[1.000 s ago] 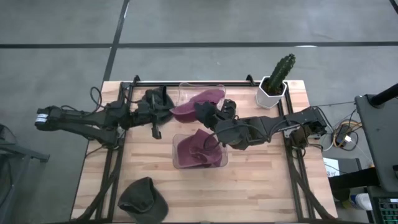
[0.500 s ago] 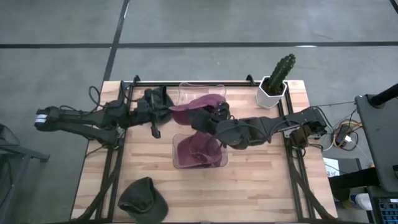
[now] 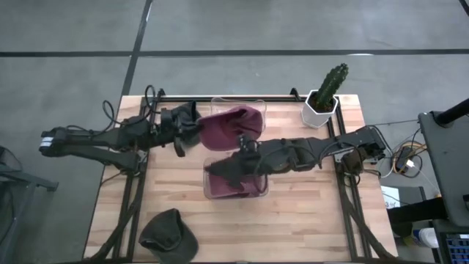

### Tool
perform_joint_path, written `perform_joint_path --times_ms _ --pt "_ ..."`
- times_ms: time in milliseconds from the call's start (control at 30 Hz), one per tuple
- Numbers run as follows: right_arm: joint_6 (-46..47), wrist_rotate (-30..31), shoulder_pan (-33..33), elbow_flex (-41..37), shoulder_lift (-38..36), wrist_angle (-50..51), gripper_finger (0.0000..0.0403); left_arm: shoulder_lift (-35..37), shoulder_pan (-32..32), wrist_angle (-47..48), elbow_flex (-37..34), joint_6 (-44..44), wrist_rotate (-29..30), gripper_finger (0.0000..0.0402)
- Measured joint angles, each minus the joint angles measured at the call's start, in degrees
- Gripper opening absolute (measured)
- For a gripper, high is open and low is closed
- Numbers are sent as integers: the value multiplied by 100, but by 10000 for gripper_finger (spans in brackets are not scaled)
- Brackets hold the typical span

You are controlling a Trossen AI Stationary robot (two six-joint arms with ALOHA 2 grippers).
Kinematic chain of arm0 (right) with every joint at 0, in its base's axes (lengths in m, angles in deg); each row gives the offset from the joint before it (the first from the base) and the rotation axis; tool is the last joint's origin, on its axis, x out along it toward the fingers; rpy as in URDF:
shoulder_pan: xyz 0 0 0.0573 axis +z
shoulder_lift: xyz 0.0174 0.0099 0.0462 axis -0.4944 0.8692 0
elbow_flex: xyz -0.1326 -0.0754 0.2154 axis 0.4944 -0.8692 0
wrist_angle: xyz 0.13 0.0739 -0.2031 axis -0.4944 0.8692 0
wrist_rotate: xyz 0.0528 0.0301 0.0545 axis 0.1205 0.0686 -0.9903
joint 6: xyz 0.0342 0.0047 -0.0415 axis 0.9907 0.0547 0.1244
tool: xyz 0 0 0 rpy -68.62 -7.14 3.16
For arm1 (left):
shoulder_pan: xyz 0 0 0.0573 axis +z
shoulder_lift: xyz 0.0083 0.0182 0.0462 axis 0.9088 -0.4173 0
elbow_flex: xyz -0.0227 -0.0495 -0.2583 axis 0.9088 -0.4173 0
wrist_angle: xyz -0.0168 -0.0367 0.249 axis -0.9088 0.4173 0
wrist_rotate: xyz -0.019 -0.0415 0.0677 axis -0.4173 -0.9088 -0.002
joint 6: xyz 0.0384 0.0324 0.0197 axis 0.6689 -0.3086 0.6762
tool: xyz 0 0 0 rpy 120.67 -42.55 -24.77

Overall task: Pick & Place hat
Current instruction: Put the red cap into the bottom transparent bin

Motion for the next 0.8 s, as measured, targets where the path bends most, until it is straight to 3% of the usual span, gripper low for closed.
perform_joint_path --times_ms 133,233,333,567,800 --pt "-945 -978 15 0 -15 -244 279 60 10 542 -1 -1427 -22 6" --pt "-1615 -1269 14 0 -72 -533 270 60 10 1003 -7 -2593 -244 6" --pt "-2271 -1292 9 4 -231 -614 261 27 -4 1352 -7 -3429 -559 6" --pt "-3861 -1262 -108 50 -587 -562 248 -47 -236 1971 -25 -4693 -629 6" --pt "-4282 -1067 -333 50 -721 -539 245 -199 -610 1595 -27 -5601 -624 6"
